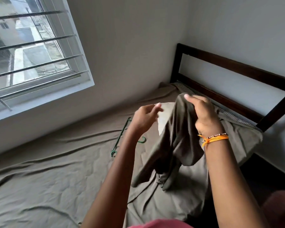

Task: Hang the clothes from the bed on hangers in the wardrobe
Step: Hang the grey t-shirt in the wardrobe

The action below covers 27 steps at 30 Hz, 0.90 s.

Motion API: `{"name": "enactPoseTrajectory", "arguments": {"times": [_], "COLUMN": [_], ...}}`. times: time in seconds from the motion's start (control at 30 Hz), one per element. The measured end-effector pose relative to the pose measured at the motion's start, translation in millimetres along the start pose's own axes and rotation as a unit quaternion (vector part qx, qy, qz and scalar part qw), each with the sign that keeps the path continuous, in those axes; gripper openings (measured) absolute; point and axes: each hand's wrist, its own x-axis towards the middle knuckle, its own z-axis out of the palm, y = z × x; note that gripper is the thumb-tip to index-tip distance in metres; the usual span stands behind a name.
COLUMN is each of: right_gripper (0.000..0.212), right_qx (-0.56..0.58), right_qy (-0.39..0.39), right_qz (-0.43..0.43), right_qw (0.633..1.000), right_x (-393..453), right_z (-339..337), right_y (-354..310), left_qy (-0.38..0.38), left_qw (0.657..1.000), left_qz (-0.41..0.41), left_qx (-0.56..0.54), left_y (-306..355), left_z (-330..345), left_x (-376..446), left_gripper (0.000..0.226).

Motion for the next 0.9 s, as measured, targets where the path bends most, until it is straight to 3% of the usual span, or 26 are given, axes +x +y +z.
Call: {"name": "enactPoseTrajectory", "arguments": {"times": [0.07,0.13,0.2,0.27,0.33,0.4,0.53,0.6,0.67,0.73,0.8,0.9], "right_gripper": [0.027,0.022,0.019,0.014,0.010,0.017,0.027,0.032,0.034,0.032,0.037,0.041], "right_qx": [0.045,0.041,0.010,-0.050,-0.083,-0.105,-0.014,-0.012,-0.082,-0.116,-0.129,-0.260], "right_qy": [-0.141,-0.216,-0.243,-0.207,-0.131,-0.113,-0.302,-0.281,-0.202,-0.176,-0.181,-0.147], "right_qz": [0.100,0.096,0.054,-0.002,-0.067,-0.101,-0.003,-0.028,-0.091,-0.111,-0.106,-0.121], "right_qw": [0.984,0.971,0.969,0.977,0.986,0.983,0.953,0.959,0.972,0.971,0.969,0.947], "right_x": [-11.7,-15.4,-13.6,-7.9,-1.5,2.1,-3.9,-2.3,0.4,0.9,0.0,7.3], "right_z": [6.1,1.9,-7.5,-15.3,-19.0,-22.5,-25.3,-13.3,3.3,15.3,21.3,26.8], "right_y": [-3.6,-5.8,-6.6,-2.3,5.0,10.8,18.9,24.2,25.8,30.3,39.7,72.8], "left_qy": [-0.108,-0.093,-0.085,-0.078,-0.039,0.020,0.115,0.114,0.120,0.133,0.153,0.162], "left_qw": [0.987,0.985,0.987,0.992,0.993,0.987,0.960,0.956,0.948,0.944,0.956,0.972], "left_qz": [0.011,0.045,0.060,0.080,0.105,0.102,0.097,0.118,0.145,0.150,0.129,0.118], "left_qx": [-0.122,-0.136,-0.122,-0.059,0.048,0.125,0.236,0.243,0.257,0.261,0.215,0.119], "left_y": [14.7,16.4,14.5,15.6,18.7,21.6,23.5,22.4,20.7,17.5,14.8,14.1], "left_z": [11.7,20.2,25.3,26.9,27.6,26.4,20.7,18.2,14.4,7.6,-1.5,-13.7], "left_x": [-5.8,-5.3,-2.8,-0.9,-1.5,-3.7,-4.6,-3.8,-1.9,-1.0,-1.1,-3.4], "left_gripper": [0.018,0.013,0.019,0.026,0.036,0.033,0.044,0.037,0.029,0.022,0.017,0.022]}}
